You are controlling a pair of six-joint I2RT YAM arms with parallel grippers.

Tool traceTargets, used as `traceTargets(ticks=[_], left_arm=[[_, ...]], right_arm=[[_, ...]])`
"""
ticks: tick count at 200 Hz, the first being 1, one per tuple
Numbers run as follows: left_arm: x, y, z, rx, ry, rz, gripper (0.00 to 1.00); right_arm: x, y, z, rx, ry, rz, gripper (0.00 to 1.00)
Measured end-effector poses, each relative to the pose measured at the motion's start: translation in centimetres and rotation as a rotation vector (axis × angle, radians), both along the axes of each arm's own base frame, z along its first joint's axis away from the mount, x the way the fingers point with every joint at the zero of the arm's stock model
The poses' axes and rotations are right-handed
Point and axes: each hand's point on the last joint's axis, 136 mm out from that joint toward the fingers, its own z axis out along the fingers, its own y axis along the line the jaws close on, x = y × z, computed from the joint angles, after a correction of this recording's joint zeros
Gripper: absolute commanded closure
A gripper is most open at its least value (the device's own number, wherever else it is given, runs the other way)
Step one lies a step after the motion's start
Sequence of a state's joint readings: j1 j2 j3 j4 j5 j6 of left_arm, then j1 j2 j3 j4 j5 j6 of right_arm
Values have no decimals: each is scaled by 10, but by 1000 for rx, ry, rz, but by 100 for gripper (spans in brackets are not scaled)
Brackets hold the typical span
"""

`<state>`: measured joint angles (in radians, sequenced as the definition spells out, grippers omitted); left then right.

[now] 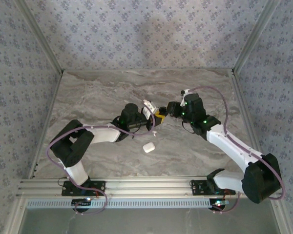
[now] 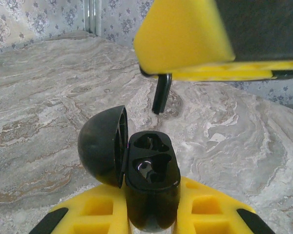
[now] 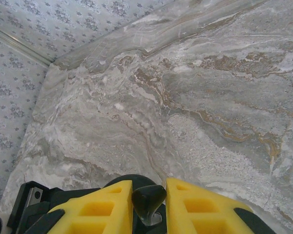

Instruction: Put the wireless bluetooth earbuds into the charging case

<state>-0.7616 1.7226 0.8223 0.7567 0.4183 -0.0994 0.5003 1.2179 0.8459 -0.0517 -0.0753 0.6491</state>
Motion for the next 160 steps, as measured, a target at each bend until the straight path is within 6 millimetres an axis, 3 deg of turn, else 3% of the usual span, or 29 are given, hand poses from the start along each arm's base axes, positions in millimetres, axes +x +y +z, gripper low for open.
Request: traceTargets(ticks=[160], left_arm=[[7,3,1,-3,-4,47,84]], right_arm=[[-4,15,-7,19,24,36,77]])
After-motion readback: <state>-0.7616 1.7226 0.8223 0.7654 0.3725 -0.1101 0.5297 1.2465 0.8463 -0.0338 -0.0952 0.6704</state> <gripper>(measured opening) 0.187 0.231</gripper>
